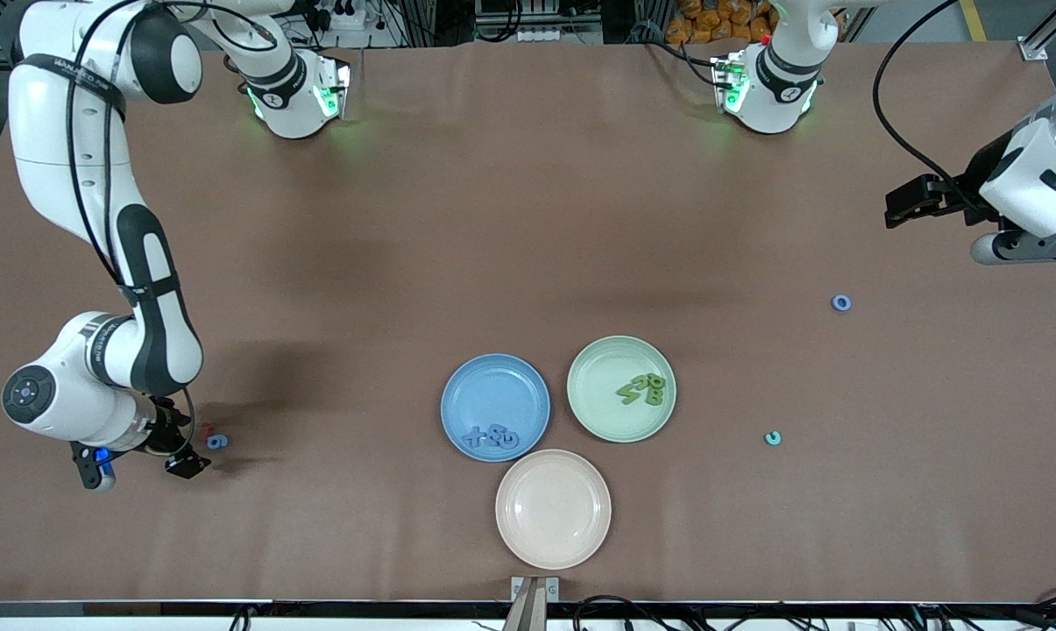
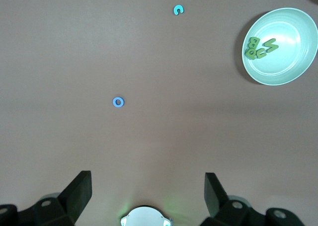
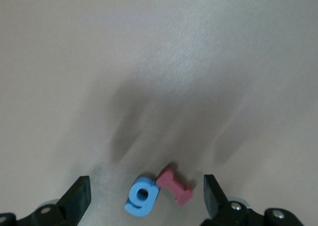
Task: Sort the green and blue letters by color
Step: 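Move the right gripper to the blue 9 beside the pink I, then lower the right gripper and grasp the blue 9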
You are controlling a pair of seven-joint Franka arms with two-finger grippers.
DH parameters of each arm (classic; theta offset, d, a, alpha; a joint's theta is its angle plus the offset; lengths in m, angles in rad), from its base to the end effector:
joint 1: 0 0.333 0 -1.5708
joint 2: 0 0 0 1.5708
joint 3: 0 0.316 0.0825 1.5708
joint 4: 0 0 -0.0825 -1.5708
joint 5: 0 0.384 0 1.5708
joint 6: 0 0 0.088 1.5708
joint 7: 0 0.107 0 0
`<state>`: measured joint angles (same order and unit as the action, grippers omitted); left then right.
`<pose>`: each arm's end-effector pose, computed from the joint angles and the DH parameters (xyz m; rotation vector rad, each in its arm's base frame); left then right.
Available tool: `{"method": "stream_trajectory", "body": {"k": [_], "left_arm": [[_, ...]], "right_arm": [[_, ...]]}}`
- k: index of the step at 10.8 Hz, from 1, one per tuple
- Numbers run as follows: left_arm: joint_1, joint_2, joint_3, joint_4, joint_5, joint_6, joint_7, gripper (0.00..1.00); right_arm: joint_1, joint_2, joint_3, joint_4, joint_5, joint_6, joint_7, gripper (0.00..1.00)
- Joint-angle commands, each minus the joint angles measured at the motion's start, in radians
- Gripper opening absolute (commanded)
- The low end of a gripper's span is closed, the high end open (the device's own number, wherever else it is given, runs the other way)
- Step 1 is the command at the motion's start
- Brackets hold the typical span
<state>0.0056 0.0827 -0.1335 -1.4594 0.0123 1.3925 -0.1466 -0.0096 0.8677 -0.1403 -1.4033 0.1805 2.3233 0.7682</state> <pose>0.5567 -0.0667 0.6161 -3.1114 -0.0305 0.2296 0.7307 -0.0857 0.1921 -2.7252 1.4627 -0.0780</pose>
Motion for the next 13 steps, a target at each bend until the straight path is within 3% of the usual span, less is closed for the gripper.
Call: {"method": "stream_trajectory", "body": {"k": [1, 13], "left_arm": [[0.007, -0.001, 0.000, 0.002, -0.017, 0.006, 0.027, 1.00], [0.007, 0.006, 0.000, 0.001, -0.020, 0.006, 0.027, 1.00]], "right_arm": [[0.045, -0.009, 0.010, -0.006, 0.005, -0.002, 0.132, 1.00], [0.049, 0.033, 0.011, -0.002, 0.011, 0.051, 0.146, 1.00]]}}
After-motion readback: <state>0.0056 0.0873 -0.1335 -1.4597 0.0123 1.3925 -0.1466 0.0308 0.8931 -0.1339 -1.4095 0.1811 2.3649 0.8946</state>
